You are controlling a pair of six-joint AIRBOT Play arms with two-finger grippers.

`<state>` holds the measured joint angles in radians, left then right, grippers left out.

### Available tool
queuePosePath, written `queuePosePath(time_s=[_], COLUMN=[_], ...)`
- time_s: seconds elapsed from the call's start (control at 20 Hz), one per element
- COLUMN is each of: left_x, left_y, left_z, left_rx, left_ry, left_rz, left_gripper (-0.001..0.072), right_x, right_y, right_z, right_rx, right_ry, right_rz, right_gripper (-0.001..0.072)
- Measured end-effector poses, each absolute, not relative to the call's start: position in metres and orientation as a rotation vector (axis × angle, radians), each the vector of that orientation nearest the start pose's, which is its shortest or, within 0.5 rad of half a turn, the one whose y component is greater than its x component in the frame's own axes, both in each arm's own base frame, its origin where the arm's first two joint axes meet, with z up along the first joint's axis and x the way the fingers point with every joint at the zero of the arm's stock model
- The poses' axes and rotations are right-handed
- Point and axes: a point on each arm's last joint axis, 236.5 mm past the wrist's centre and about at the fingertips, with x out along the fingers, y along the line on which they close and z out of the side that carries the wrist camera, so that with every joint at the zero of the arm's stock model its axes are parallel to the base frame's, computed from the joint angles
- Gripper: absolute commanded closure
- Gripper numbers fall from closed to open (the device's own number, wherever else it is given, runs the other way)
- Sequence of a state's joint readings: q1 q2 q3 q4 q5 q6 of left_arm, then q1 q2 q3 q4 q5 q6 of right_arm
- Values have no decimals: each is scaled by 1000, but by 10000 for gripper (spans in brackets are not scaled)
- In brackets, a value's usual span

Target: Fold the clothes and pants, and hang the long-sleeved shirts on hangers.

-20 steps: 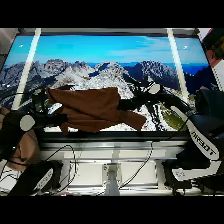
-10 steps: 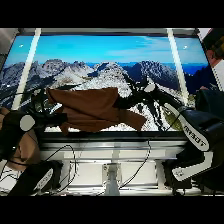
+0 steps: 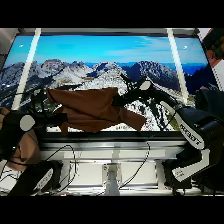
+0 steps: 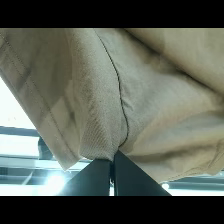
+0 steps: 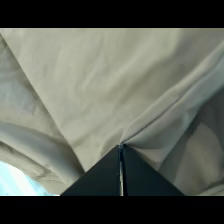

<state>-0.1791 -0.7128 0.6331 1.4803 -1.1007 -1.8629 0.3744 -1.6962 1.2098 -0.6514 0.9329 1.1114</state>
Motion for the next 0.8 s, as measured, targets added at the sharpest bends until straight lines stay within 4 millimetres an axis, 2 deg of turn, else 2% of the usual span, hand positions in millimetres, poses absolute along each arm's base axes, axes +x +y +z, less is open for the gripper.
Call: queuePosePath(time_s=[0.15, 0.25, 0.4, 0.5, 0.65, 0.8], left_x=[249, 249, 254, 262, 274, 284], left_y=[-64, -64, -66, -73, -80, -83], left_z=[0, 0, 3, 10, 26, 43], left_rx=[-234, -234, -244, -274, -308, -321], left_ry=[1205, 1205, 1180, 1146, 1088, 1038], left_rz=[-30, -30, -37, -55, -79, -92], left_gripper=[693, 693, 693, 693, 693, 693], right_x=[383, 393, 413, 433, 469, 501], right_y=[309, 310, 305, 296, 264, 212], right_z=[-58, -44, -14, 15, 69, 124], right_rx=[329, 311, 276, 268, 292, 331], right_ry=[1270, 1231, 1146, 1065, 912, 756], right_rz=[814, 819, 823, 806, 736, 624], right_gripper=[699, 699, 700, 700, 700, 700])
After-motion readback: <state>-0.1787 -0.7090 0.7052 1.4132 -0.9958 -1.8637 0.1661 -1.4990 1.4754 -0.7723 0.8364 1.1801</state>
